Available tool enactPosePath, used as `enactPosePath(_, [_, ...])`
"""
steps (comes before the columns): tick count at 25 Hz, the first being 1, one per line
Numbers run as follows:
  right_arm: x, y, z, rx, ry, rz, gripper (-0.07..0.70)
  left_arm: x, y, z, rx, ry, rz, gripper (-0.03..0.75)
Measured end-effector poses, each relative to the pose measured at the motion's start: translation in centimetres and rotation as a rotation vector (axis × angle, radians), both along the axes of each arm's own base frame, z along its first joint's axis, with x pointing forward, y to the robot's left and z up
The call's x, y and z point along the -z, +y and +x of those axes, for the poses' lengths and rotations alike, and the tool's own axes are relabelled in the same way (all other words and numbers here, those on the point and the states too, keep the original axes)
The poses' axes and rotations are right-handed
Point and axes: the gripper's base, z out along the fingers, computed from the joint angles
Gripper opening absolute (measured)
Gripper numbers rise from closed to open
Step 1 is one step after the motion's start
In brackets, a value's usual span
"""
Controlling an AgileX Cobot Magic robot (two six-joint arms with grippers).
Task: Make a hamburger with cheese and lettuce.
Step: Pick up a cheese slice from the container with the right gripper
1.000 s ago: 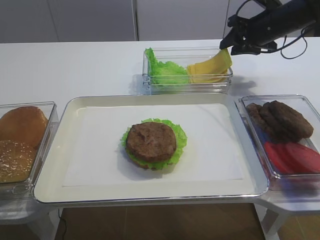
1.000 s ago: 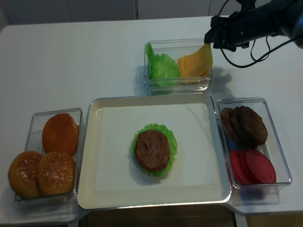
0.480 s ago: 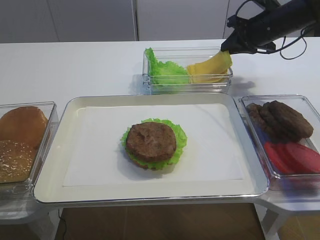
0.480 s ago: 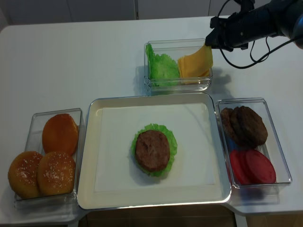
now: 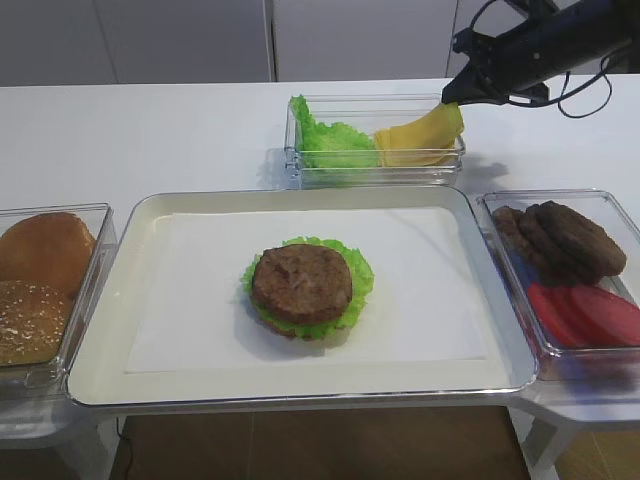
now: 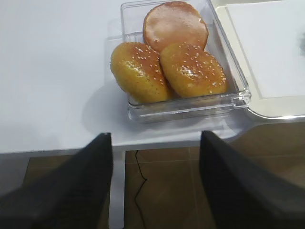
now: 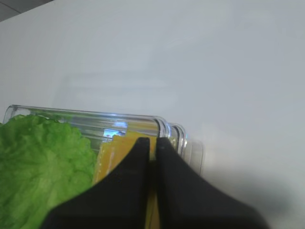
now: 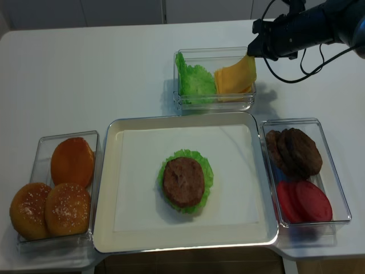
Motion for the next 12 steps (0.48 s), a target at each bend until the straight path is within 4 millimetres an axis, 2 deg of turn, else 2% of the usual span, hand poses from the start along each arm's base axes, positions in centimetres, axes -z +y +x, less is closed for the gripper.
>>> enactPosePath(6, [-0.1,0.0,-0.1,-0.01,-0.002,0.0,0.046,0.0,0.0,0.0,0.0,0.0,0.0,0.433])
enactPosePath(12, [-2.0,0.1,-0.6,-0.019,-0.039,-0.002,0.046,0.0,0.0,0.0,0.0,0.0,0.0,0.433])
